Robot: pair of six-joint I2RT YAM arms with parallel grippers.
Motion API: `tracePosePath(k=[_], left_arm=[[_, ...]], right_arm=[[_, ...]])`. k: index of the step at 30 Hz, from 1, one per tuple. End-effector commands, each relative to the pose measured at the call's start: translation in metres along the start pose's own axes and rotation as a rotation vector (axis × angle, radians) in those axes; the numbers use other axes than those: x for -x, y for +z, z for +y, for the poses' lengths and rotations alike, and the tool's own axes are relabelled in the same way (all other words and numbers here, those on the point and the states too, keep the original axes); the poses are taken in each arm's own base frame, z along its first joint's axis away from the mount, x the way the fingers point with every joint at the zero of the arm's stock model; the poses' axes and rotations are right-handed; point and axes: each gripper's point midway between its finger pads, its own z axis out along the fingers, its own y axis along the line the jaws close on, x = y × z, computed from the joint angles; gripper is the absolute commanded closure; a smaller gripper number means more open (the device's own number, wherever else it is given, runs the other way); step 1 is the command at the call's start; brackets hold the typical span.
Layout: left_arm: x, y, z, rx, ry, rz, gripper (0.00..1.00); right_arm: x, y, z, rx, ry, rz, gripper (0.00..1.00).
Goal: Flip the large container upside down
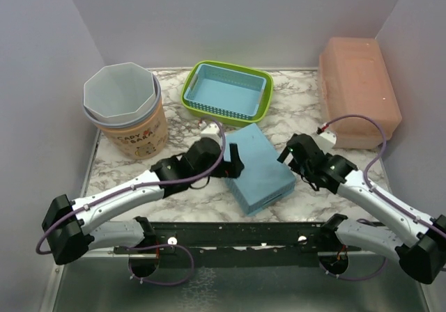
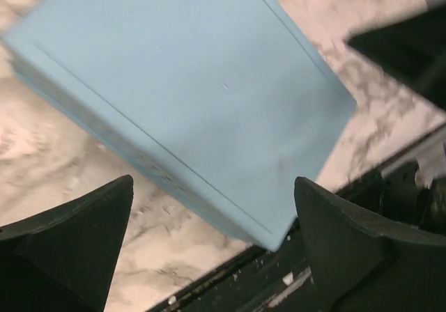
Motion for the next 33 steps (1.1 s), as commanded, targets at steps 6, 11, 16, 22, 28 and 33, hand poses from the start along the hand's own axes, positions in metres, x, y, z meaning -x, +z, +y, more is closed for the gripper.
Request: tracePosePath(k=[6,11,16,22,28,33], left_arm=[[0.088,0.035,0.068,0.221,0.133,0.032,0.01],[0.091,0.072,0.085,0.256,0.182,0.162,0.01],[0.077,0.093,0.082,0.198,0.203,0.229,0.01],[0.045,0.101,0.083,0.12,0.223,0.313,0.06],[0.012,0.09,0.076,0.024,0.176,0.372,0.19],[0.0,0.074,0.07,-0.019,0.112,0.355,0.26]], right_arm=[[-0.034,-0.011,-0.018,0.108,0.204,0.081,0.0],[-0.062,-0.019,-0.025,0.144,0.247,0.199,0.0],[-0.092,-0.017,-0.01,0.281,0.289,0.303,0.07],[-0.088,-0.01,0.001,0.287,0.332,0.286,0.1],[-0.071,-0.003,0.005,0.219,0.267,0.23,0.1],[-0.059,0.0,0.002,0.136,0.236,0.196,0.1]])
